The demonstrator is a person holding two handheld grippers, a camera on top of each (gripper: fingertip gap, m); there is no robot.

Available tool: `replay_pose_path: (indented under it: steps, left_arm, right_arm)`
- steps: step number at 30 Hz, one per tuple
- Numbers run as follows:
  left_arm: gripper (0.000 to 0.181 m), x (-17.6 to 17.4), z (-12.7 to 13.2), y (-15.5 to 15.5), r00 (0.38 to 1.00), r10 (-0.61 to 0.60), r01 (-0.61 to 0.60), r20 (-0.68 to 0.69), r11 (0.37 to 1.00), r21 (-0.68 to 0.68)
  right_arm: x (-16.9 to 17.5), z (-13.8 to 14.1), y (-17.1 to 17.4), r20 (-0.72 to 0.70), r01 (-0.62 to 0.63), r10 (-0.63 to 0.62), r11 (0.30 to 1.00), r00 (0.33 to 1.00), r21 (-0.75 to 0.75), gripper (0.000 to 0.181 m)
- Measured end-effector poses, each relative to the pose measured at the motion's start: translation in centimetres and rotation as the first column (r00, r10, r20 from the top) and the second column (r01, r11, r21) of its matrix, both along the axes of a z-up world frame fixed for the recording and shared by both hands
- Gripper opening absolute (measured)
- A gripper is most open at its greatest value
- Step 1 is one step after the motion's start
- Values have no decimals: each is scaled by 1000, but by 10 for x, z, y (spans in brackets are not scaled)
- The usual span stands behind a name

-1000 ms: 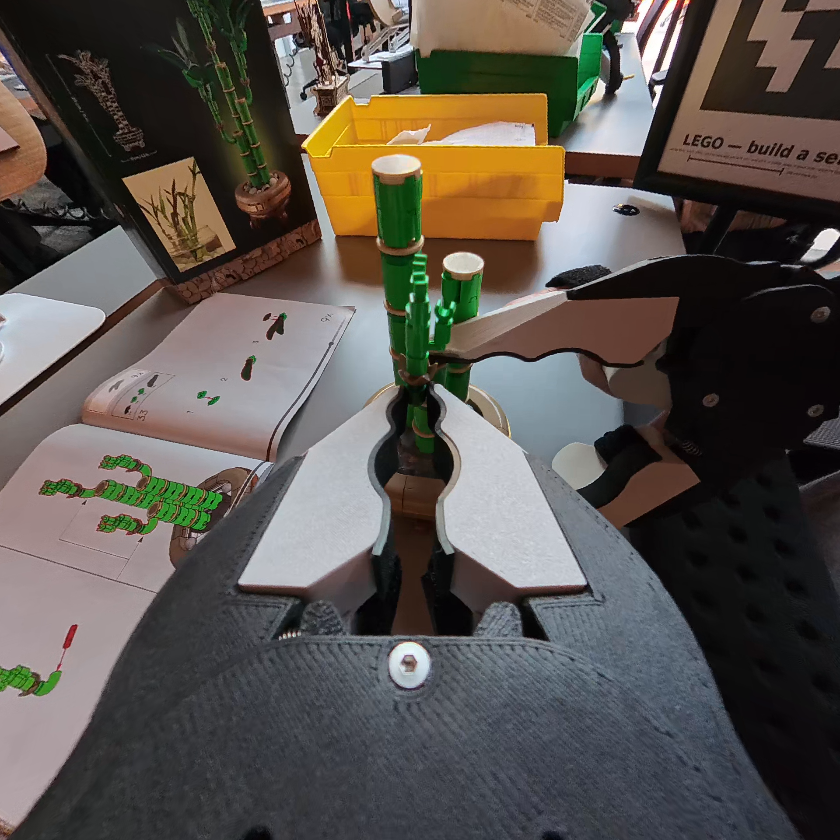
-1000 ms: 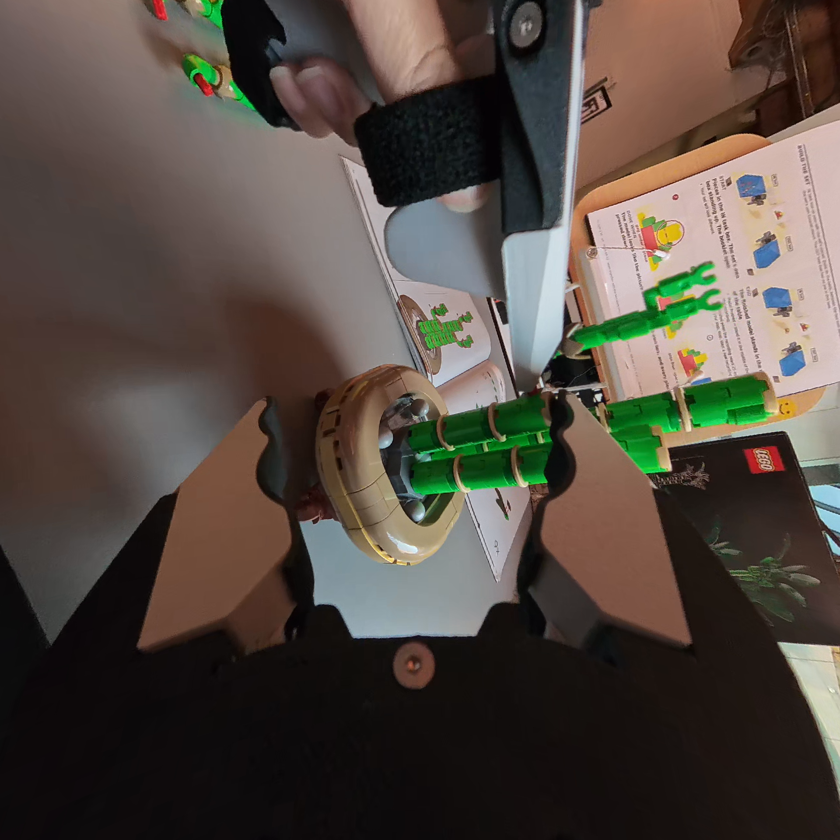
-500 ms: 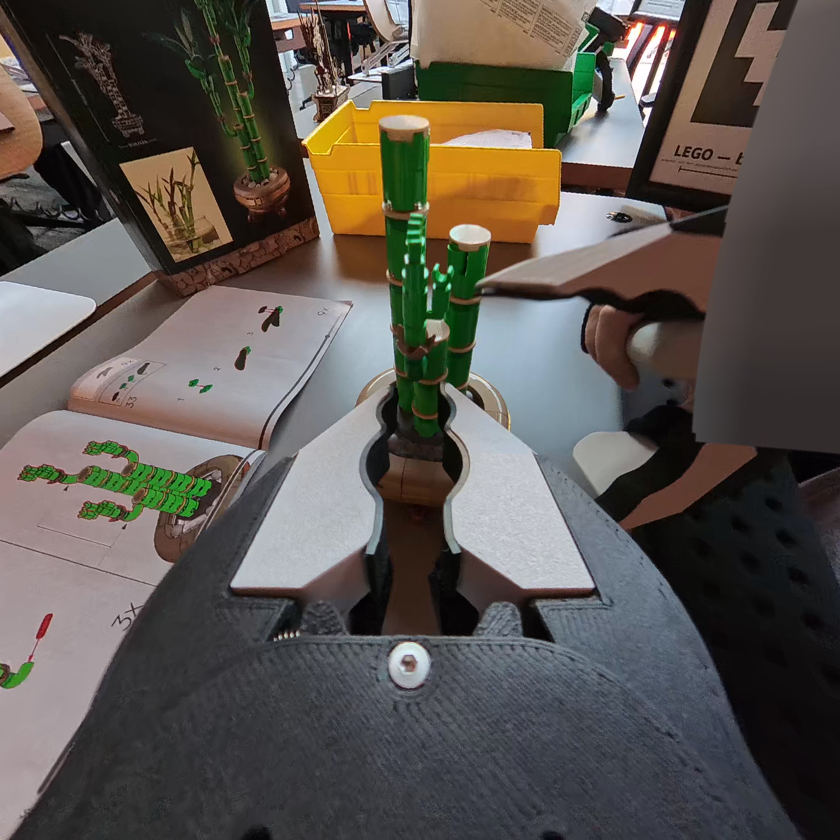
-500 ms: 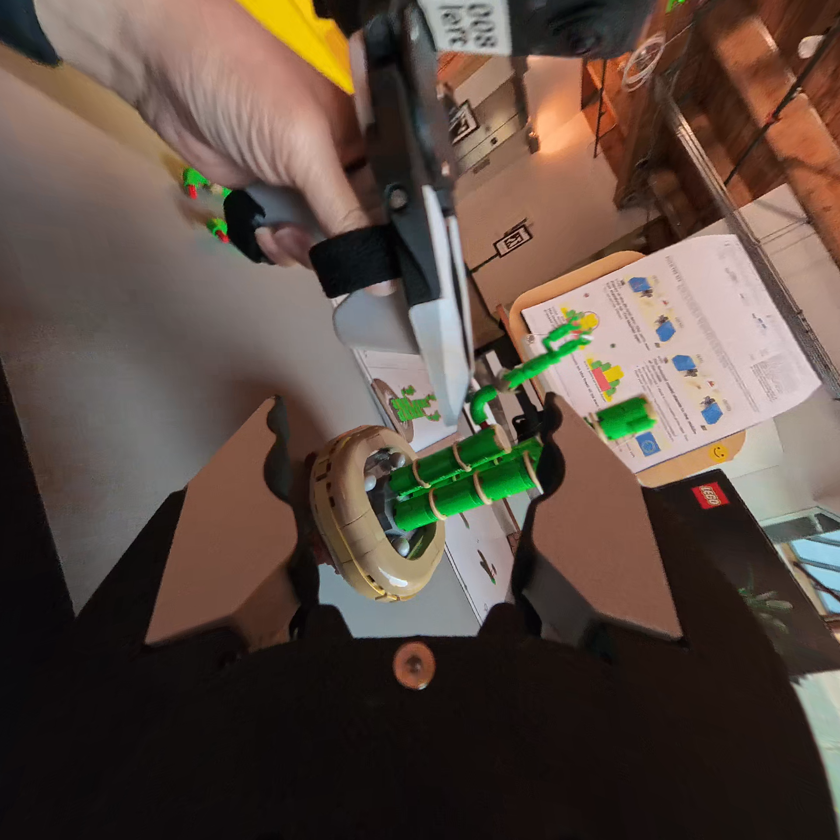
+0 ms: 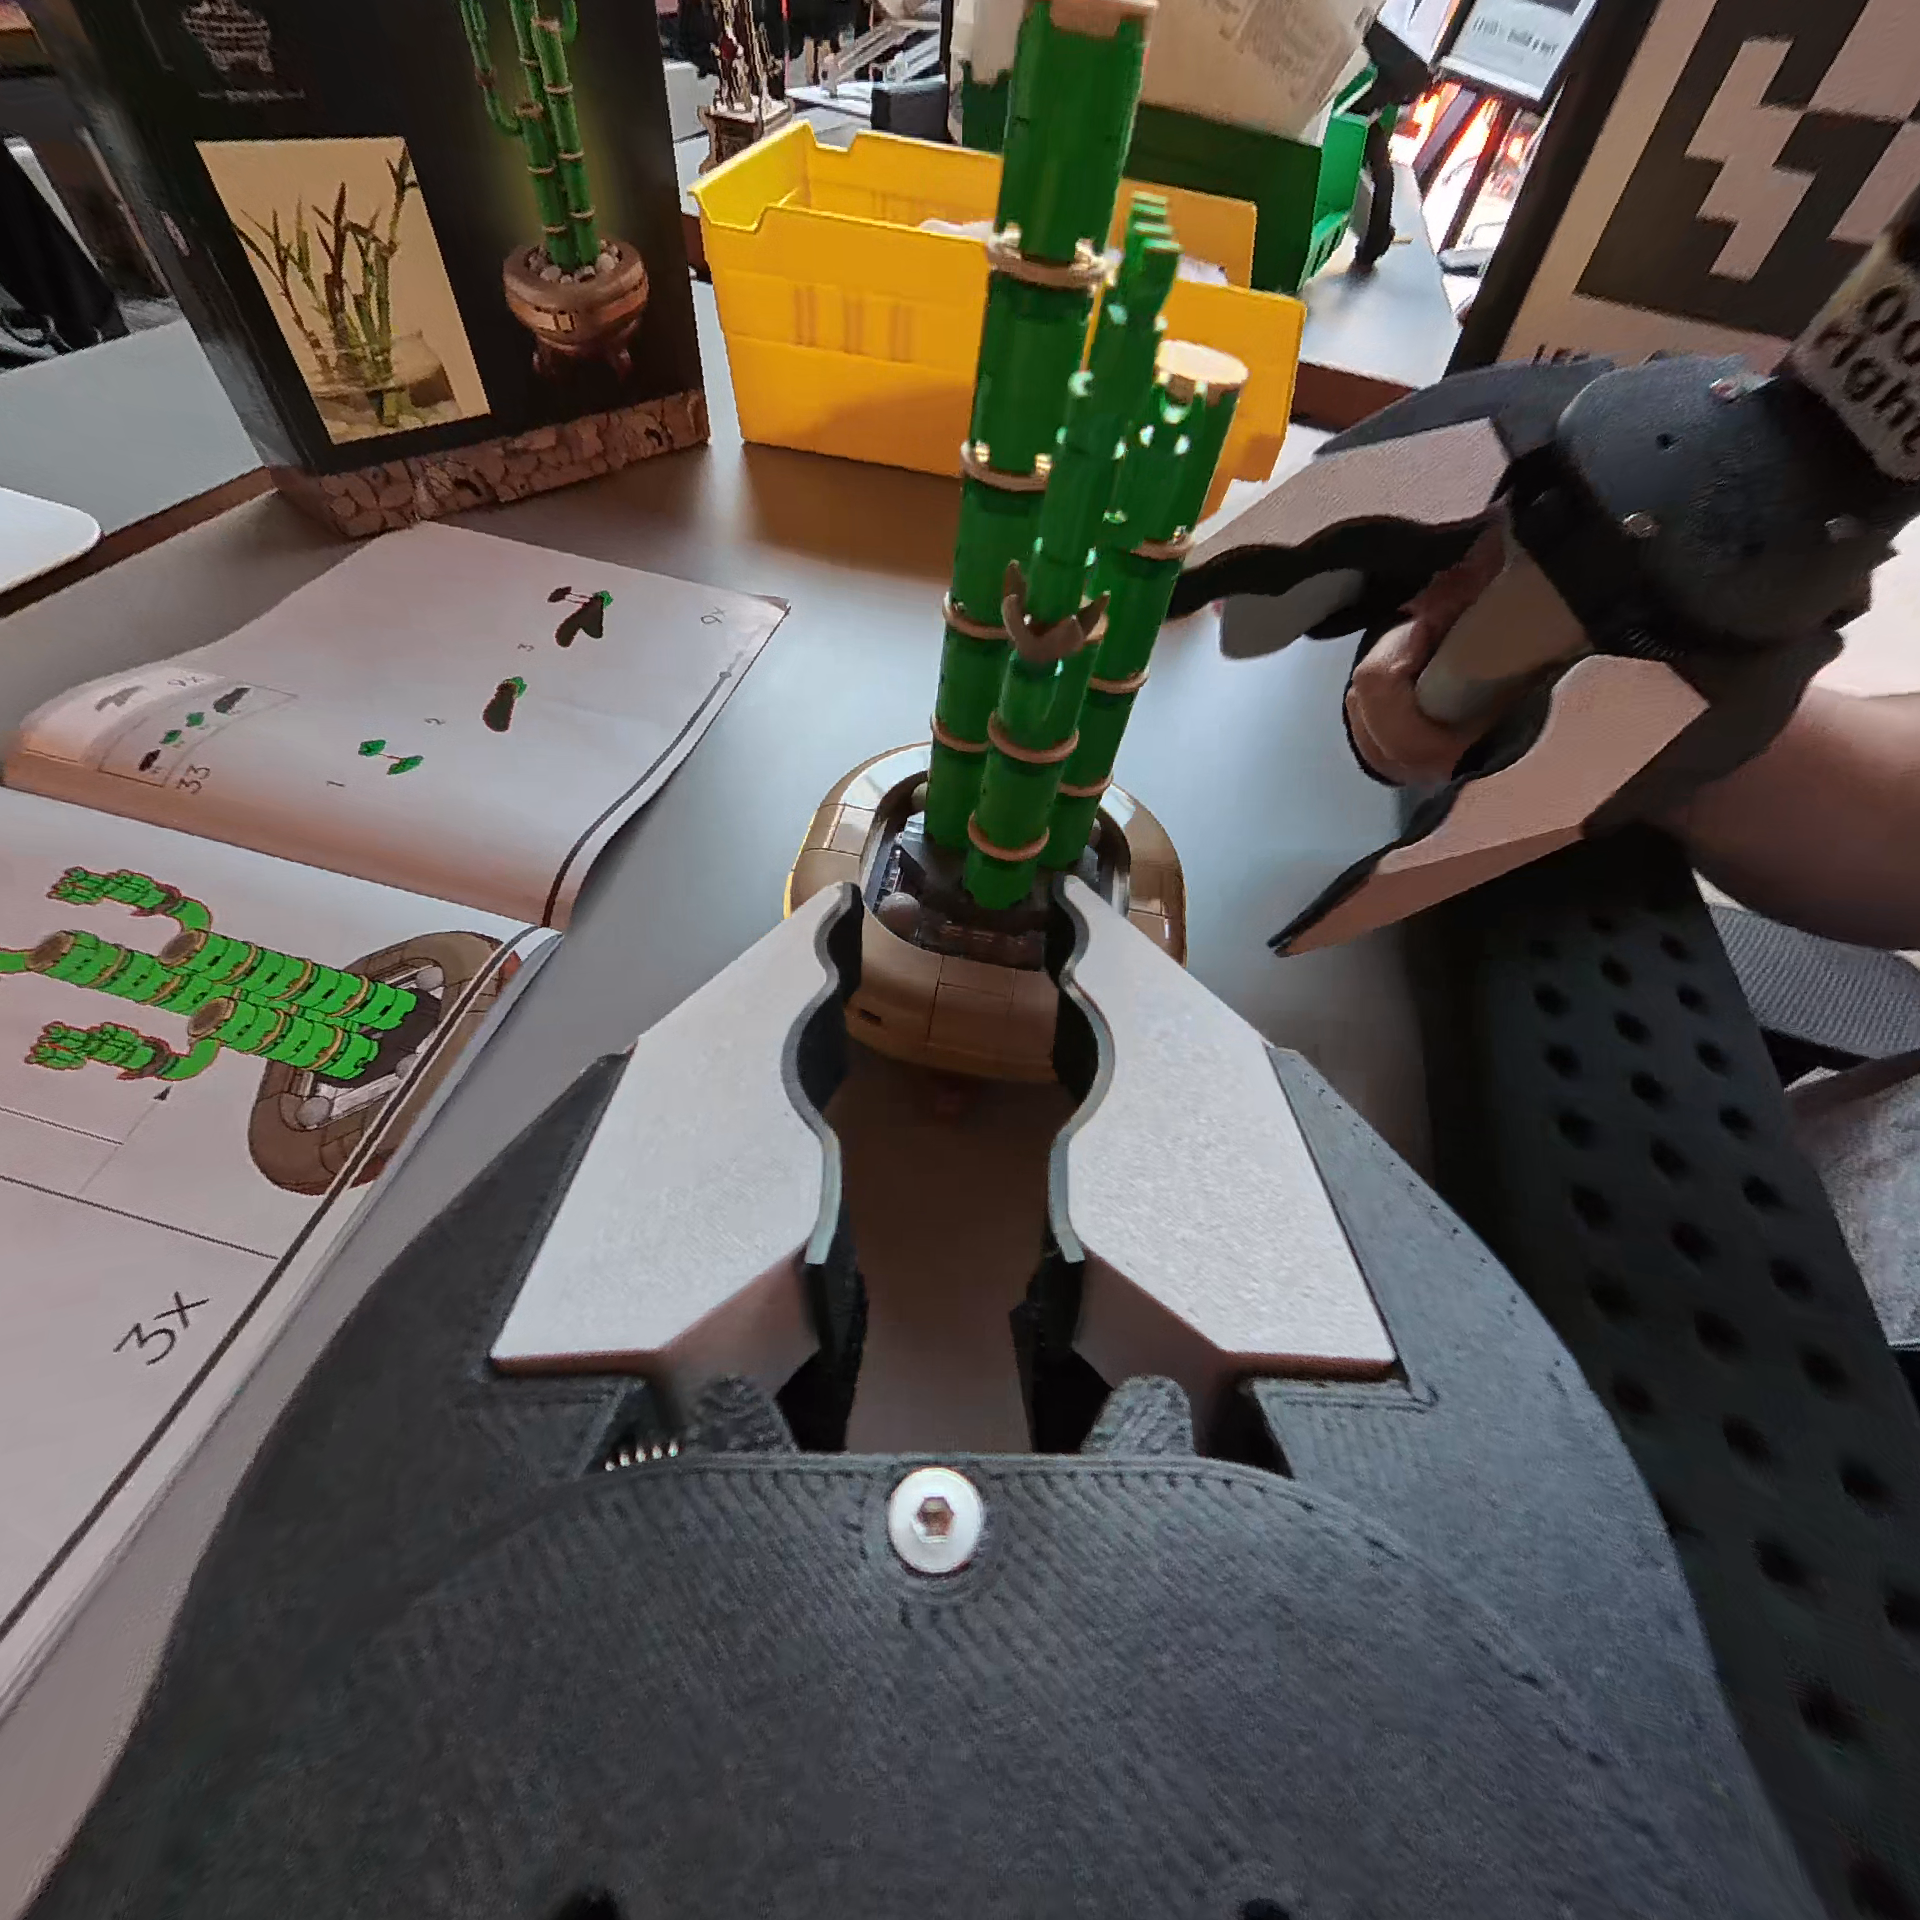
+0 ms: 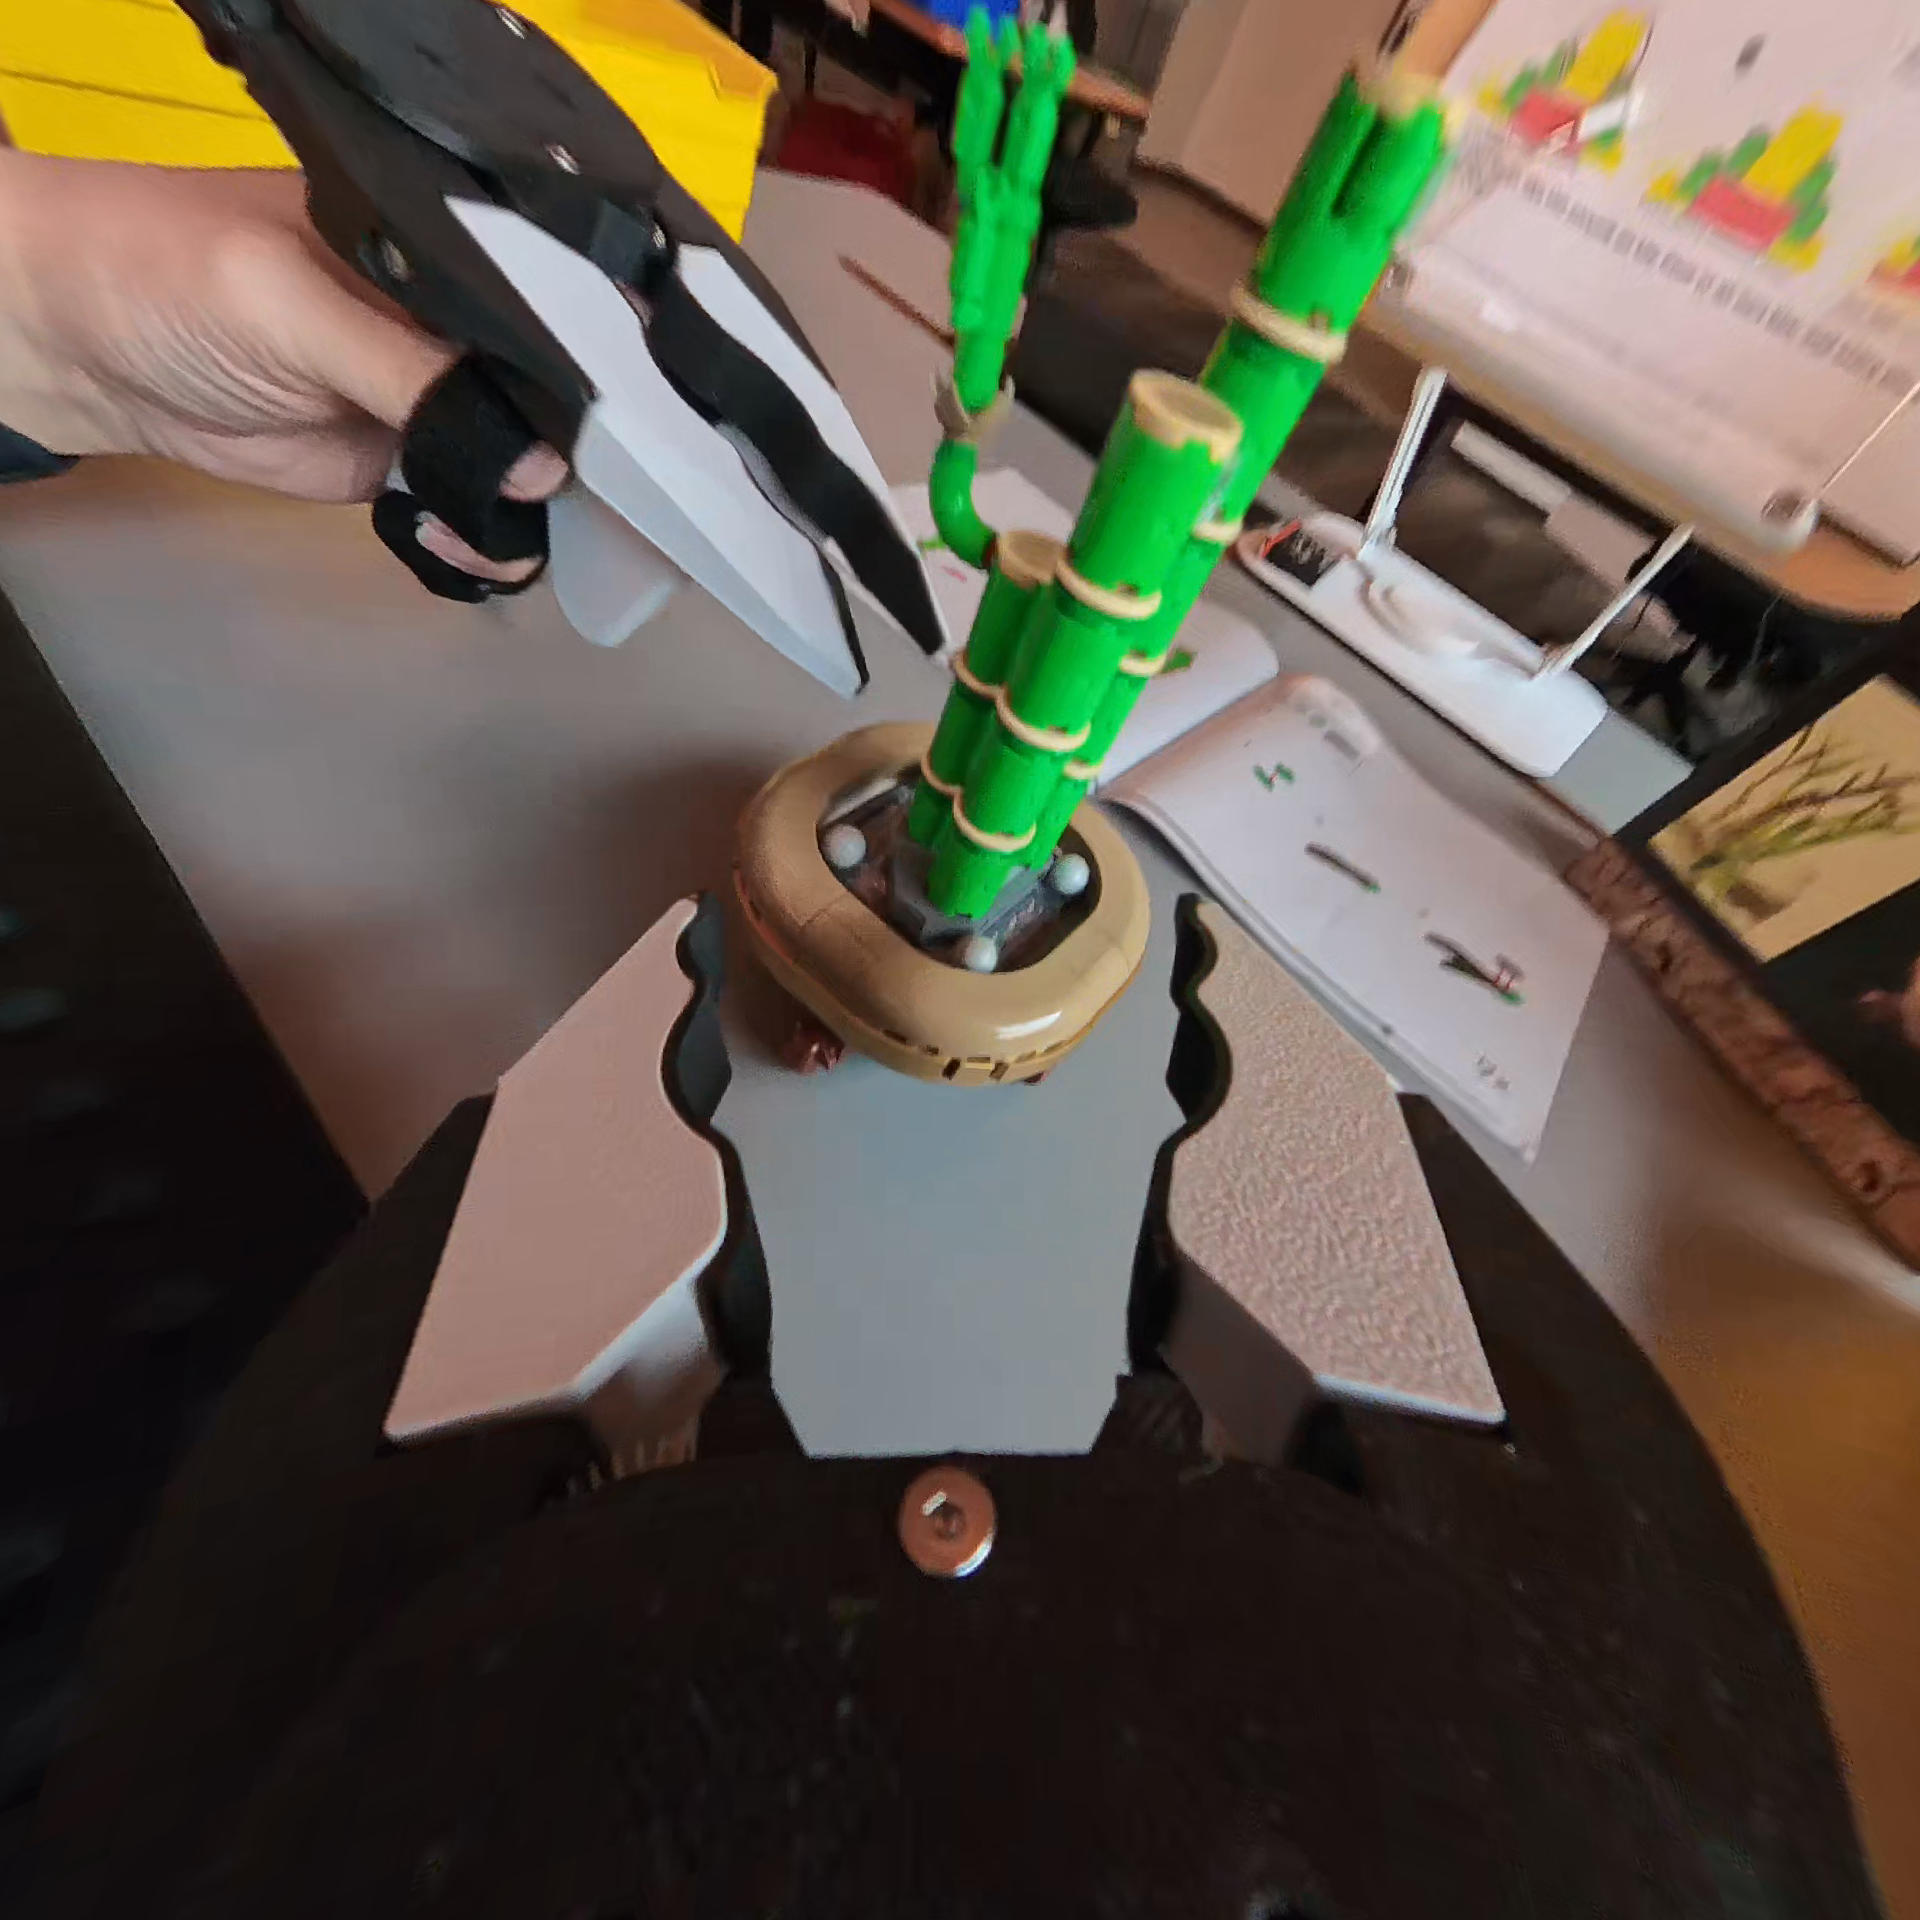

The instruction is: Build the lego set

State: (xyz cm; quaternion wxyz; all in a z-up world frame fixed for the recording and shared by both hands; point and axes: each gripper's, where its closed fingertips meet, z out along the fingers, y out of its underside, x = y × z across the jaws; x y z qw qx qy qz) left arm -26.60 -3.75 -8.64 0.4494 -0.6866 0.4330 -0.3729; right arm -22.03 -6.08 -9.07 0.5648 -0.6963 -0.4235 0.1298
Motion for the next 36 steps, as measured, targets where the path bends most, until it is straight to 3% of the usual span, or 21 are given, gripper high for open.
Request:
replay_pose_path:
  steps: [6,11,14,18,22,25,29,33,36]
  left_arm:
    - [44,0,-6,6,999,-3,5,32,998,-63]
    - [52,9,-15,-3,997,-63,67,40,992,-111]
    - [45,12,-15,-13,995,-92,95,36,988,-124]
    - [46,3,-9,-8,1000,-21,21,-2,1000,-23]
    - [58,-7,-6,17,998,66,-66,21,998,15]
    - [61,-2,-18,30,999,35,-34,13,997,-67]
    - [40,8,-34,20,997,-75,74,5,971,-226]
    - [46,9,-34,14,998,-70,67,-5,976,-206]
    - [49,9,-34,4,997,-77,72,-22,980,-184]
  right_arm:
    - [-5,-23,-2,-29,6,-14,968,999,-251,85]
    - [-11,-20,-6,-47,-27,15,966,999,-257,74]
    - [-17,-24,-8,-22,-54,49,960,999,-274,77]
    - [-4,-19,-4,55,18,-7,979,998,-205,83]
    - [6,-33,-8,62,94,-79,947,995,-308,82]
    - [4,-42,-8,56,117,-104,919,993,-377,79]
    - [8,-40,-1,62,169,-157,916,986,-364,66]
    - [12,-40,0,70,159,-143,911,987,-380,60]
    - [20,-43,-4,127,105,-57,904,990,-414,61]
